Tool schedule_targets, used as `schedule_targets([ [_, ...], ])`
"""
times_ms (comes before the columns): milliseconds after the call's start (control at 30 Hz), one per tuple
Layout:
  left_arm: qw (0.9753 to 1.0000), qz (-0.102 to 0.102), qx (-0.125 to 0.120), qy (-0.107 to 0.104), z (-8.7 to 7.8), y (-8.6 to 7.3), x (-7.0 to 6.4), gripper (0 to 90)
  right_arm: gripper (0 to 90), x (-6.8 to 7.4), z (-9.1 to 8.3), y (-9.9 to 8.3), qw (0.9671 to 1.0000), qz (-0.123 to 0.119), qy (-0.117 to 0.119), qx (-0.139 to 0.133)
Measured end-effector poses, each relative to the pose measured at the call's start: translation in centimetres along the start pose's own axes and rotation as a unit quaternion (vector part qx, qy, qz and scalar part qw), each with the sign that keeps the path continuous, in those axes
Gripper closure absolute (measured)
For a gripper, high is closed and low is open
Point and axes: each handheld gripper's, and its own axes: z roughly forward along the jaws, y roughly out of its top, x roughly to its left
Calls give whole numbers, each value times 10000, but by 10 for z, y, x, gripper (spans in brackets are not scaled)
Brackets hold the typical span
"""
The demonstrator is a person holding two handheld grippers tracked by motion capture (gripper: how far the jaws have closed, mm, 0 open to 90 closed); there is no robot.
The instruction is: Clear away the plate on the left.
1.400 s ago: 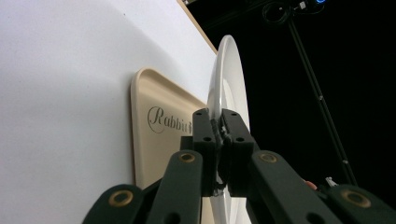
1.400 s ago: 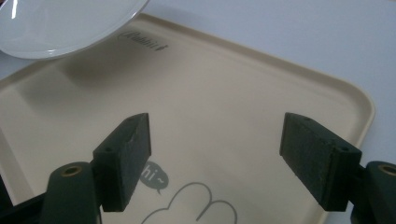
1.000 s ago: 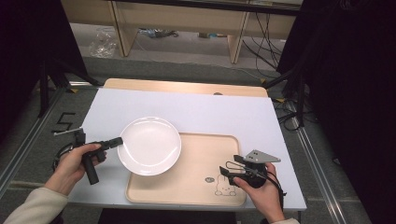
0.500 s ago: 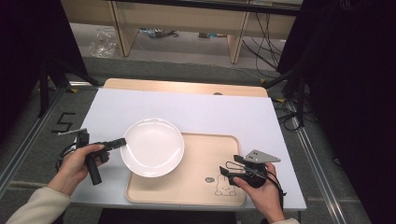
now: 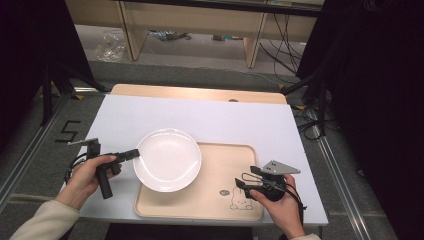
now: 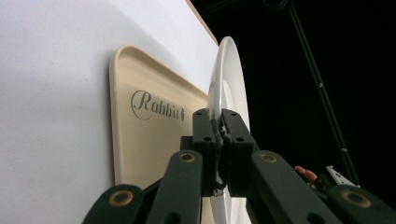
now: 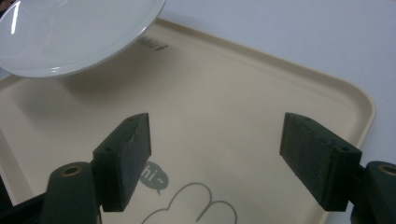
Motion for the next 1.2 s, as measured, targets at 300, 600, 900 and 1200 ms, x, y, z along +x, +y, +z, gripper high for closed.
schedule_targets([
  [300, 10000, 13, 60, 24, 6, -3, -1, 853, 256, 0, 0, 0, 10000, -3, 4, 2],
  [600, 10000, 19, 98, 4, 11, -5, -2, 854, 256, 0, 0, 0, 10000, -5, 10, 14],
  [900, 9999, 44, 142, 16, 15, -8, -3, 855, 256, 0, 0, 0, 10000, -7, 11, 7],
  [1200, 9998, 62, 198, -4, 19, -10, -4, 854, 256, 0, 0, 0, 10000, -3, 11, 10],
])
